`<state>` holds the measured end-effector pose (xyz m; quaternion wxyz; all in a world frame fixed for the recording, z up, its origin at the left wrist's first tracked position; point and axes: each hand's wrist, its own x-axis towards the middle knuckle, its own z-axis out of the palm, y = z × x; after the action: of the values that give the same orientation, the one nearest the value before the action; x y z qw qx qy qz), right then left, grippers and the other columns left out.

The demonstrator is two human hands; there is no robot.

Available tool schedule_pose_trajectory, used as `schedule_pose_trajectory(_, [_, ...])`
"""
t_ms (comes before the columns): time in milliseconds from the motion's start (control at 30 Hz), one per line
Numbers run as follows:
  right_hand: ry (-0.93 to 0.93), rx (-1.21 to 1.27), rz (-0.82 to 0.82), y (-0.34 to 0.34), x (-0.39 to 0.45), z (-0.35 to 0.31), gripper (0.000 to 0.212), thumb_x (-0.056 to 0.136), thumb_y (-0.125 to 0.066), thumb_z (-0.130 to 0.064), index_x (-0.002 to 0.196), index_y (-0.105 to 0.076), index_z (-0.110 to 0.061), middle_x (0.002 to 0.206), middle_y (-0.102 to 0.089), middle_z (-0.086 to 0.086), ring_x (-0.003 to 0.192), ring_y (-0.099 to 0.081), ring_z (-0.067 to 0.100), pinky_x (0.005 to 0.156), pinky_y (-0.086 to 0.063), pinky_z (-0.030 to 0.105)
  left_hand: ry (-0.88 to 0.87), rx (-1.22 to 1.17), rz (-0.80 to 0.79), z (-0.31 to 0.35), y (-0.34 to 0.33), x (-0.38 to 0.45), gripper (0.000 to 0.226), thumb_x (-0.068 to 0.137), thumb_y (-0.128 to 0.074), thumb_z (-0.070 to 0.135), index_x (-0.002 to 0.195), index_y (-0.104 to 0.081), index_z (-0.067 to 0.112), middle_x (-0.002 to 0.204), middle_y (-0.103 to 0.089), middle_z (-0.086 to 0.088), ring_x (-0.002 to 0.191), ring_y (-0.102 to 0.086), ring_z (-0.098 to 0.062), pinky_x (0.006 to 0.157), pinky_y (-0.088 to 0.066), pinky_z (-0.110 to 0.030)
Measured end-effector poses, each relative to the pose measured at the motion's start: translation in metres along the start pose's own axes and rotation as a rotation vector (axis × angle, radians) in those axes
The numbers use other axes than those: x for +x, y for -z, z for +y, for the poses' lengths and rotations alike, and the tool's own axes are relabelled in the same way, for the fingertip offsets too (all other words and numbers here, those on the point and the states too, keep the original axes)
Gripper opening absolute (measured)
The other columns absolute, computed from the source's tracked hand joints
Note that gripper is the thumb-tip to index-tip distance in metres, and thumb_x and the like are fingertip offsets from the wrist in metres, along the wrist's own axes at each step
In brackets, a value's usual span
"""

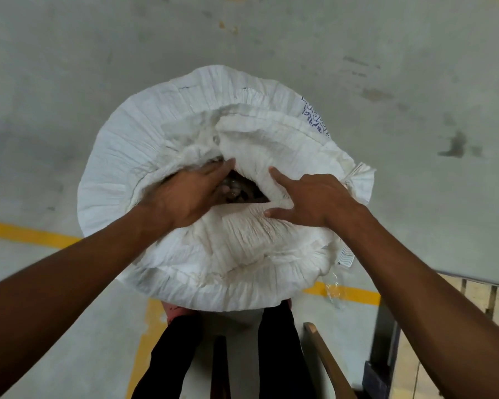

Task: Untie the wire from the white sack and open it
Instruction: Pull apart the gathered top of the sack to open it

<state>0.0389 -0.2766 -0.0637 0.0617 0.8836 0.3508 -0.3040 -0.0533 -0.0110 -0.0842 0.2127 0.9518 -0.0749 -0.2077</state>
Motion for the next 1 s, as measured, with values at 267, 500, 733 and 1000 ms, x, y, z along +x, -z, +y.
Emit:
schedule_pose_trajectory(267, [-0.123,0.084,0.279,0.006,0.009,-0.013,0.079,0.093,-0.039,-0.081,0.15,-0.047,-0.026,0.079,-0.067,0.003,0.077,-0.066,0.028,0.064,-0.046,0.035,0.345,0.199,-0.021,0.005,0.012,-0.02,0.141,0.061,-0.052,0.1,0.167,0.012,0.032,0.179,0.007,-0.002,0.092,-0.074,-0.044,0.064,-0.062,-0.044])
schedule_pose_trajectory(500, [0.126,-0.111,0.509,-0.001,0.058,-0.053,0.073,0.08,-0.082,-0.049,0.14,-0.052,-0.021,0.118,-0.06,0.011,0.091,-0.061,0.029,0.069,-0.044,0.041,0.13,0.19,0.128,-0.004,-0.003,-0.026,0.104,0.071,-0.075,0.077,0.154,-0.039,0.026,0.127,-0.053,-0.01,0.087,-0.069,-0.033,0.054,-0.052,-0.037])
schedule_pose_trajectory(733, [-0.035,-0.029,0.521,0.007,0.083,-0.059,0.047,0.088,-0.068,-0.01,0.132,-0.053,-0.016,0.079,-0.055,0.001,0.063,-0.053,0.023,0.049,-0.021,0.029,-0.094,-0.091,0.001,-0.007,-0.014,-0.007,0.049,0.089,-0.076,0.046,0.123,-0.055,0.016,0.102,-0.062,0.003,0.081,-0.057,-0.02,0.061,-0.045,-0.034])
schedule_pose_trajectory(1000, [-0.152,0.588,0.846,0.038,0.08,-0.028,0.024,0.082,-0.058,0.003,0.101,-0.057,-0.01,0.072,-0.05,-0.005,0.065,-0.055,0.028,0.055,-0.045,0.04,-0.042,-0.238,0.029,-0.006,-0.01,0.012,0.053,0.098,-0.067,0.027,0.148,-0.051,0.023,0.128,-0.073,0.0,0.107,-0.071,-0.022,0.086,-0.055,-0.035])
